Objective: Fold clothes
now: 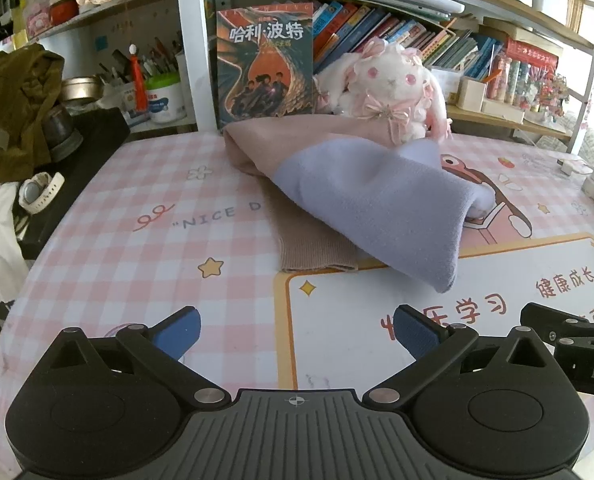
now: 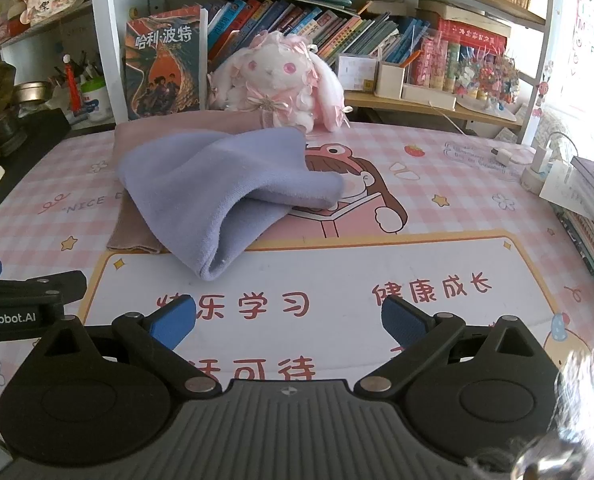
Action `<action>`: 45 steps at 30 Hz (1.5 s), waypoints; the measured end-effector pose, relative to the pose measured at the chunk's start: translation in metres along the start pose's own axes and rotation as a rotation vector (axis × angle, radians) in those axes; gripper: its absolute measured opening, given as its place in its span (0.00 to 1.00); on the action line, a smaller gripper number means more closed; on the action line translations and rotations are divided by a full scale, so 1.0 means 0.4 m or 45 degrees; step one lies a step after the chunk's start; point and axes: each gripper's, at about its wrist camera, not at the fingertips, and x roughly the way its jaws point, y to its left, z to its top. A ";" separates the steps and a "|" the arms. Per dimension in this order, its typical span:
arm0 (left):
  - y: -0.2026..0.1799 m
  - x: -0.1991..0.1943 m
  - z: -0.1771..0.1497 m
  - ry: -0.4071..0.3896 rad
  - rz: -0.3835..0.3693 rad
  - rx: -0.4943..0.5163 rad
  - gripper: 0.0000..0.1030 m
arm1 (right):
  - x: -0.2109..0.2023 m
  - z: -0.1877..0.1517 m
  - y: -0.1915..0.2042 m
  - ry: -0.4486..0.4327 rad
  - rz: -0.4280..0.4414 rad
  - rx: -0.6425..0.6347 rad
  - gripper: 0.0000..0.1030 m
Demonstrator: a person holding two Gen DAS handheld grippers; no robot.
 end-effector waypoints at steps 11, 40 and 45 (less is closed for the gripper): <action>0.005 0.010 0.002 0.019 0.005 0.002 1.00 | 0.005 0.002 0.005 0.008 -0.006 -0.004 0.97; -0.014 0.019 0.006 0.012 -0.016 0.040 1.00 | 0.025 -0.012 0.016 0.039 0.028 -0.008 0.97; -0.065 0.033 0.018 0.010 -0.017 0.059 1.00 | 0.042 -0.004 -0.028 0.036 0.048 0.002 0.97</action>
